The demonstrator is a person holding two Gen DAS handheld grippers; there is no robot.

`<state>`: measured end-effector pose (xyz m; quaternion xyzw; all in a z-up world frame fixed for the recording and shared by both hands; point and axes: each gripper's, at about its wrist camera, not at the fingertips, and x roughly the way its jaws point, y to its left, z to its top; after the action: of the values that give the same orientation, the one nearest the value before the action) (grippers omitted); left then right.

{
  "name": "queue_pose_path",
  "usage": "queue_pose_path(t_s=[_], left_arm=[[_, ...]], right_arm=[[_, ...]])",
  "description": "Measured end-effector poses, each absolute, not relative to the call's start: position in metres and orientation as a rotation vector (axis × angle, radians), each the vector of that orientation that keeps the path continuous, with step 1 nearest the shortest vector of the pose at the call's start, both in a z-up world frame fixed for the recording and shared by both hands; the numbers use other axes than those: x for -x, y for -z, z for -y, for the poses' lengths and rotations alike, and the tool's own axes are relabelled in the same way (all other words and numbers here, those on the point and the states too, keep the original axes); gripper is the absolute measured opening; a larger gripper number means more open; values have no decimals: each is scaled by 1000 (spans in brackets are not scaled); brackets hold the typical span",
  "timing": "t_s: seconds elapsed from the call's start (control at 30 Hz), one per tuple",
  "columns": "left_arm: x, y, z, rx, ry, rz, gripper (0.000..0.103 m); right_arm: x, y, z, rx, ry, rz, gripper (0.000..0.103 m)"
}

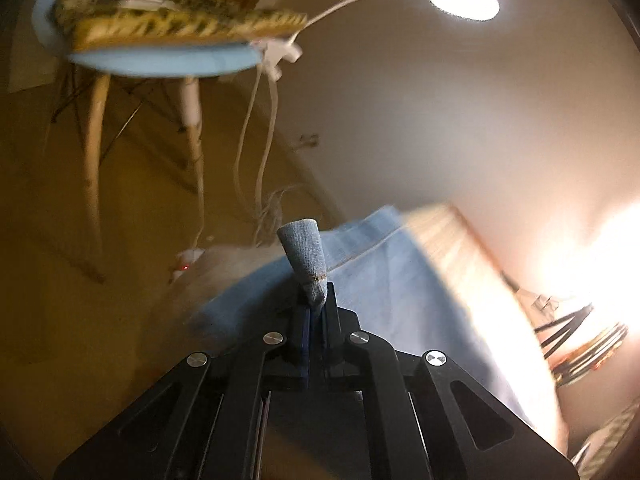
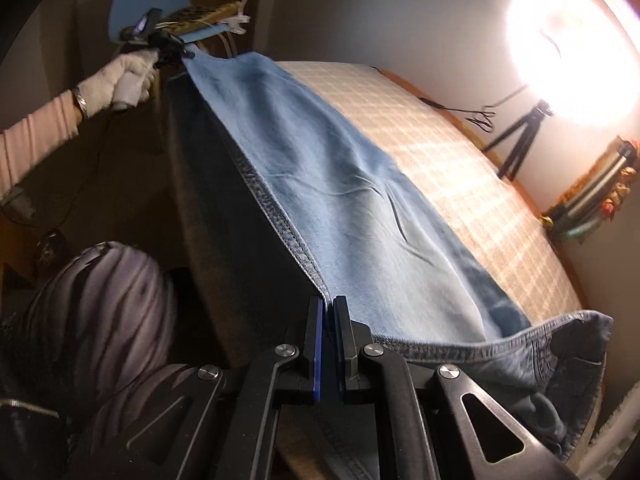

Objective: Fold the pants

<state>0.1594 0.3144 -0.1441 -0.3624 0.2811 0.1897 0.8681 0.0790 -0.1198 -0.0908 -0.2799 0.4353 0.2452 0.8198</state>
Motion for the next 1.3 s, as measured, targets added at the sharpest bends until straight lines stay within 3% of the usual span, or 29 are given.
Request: queue_pose_path(t_s=[0.23, 0.5, 0.6, 0.67, 0.93, 1.23, 1.3], left_arm=[[-152, 146, -306, 712, -418, -608, 3], [-155, 130, -306, 568, -469, -669, 29], [-149, 107, -294, 518, -449, -641, 35], [-148, 88, -279, 475, -428, -608, 44], [-181, 33, -171, 398, -44, -588, 62], [-248, 36, 2, 322, 434, -778, 64], [-259, 40, 38, 287, 512, -821, 64]], right_arm=[[-79, 105, 119, 618, -537, -948, 3], [-82, 110, 135, 521, -534, -958, 6], [-80, 99, 150, 425, -514, -924, 15], [-75, 90, 159, 364, -490, -892, 28], [-47, 65, 240, 79, -253, -823, 35], [1, 72, 337, -127, 58, -823, 46], [11, 75, 352, -158, 104, -826, 55]])
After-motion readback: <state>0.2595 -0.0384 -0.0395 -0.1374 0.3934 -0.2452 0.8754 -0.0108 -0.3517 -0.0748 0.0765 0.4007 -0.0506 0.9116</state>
